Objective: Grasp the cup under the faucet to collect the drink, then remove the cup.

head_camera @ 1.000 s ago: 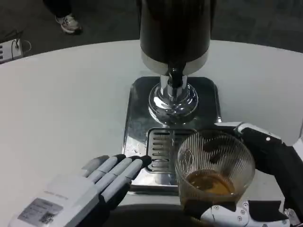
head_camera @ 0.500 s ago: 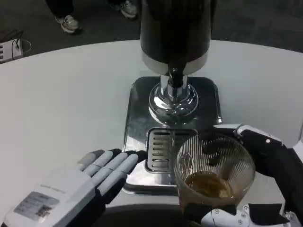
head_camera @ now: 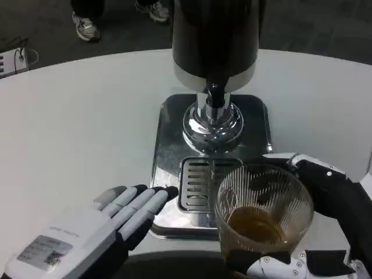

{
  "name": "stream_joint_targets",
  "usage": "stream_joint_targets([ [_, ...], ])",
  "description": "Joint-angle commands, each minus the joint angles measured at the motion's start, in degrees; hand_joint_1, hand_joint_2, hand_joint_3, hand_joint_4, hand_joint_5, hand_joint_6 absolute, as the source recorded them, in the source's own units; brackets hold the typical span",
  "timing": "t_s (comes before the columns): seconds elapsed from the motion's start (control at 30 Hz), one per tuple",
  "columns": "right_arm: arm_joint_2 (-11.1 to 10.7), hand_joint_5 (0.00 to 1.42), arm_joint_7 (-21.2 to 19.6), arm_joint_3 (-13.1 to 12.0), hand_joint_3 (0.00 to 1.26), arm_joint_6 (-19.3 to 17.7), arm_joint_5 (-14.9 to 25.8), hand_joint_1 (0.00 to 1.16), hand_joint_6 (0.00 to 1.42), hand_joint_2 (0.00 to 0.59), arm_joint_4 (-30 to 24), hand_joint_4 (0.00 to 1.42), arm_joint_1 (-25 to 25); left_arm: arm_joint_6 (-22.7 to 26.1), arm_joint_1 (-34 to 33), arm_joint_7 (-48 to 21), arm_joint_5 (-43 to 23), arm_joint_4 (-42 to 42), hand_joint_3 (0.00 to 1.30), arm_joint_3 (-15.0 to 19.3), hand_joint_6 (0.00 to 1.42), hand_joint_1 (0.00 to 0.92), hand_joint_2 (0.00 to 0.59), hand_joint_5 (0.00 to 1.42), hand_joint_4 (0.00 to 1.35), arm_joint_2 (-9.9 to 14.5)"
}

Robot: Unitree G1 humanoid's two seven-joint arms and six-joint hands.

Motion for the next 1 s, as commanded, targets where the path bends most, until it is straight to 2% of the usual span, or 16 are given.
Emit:
stream_joint_targets([
  [0.03,0.1,1.37,-0.1,-0.5,0.99,-0.5,0.8,0.96,1.42,0.204,-1.4,1.21,-0.7,0.7,0.3,-0.8,-0.5,0.1,0.00,-0.1,0.00,0.000,0.054,0.00,0.00,0.4],
  [1.0,0.8,1.38,-0.5,-1.7,1.00,-1.9,1.9,0.96,1.42,0.214,-1.8,1.21,1.2,1.4,2.0,-1.4,-1.0,-1.4,0.00,0.4,0.00,0.000,0.054,0.00,0.00,0.1],
])
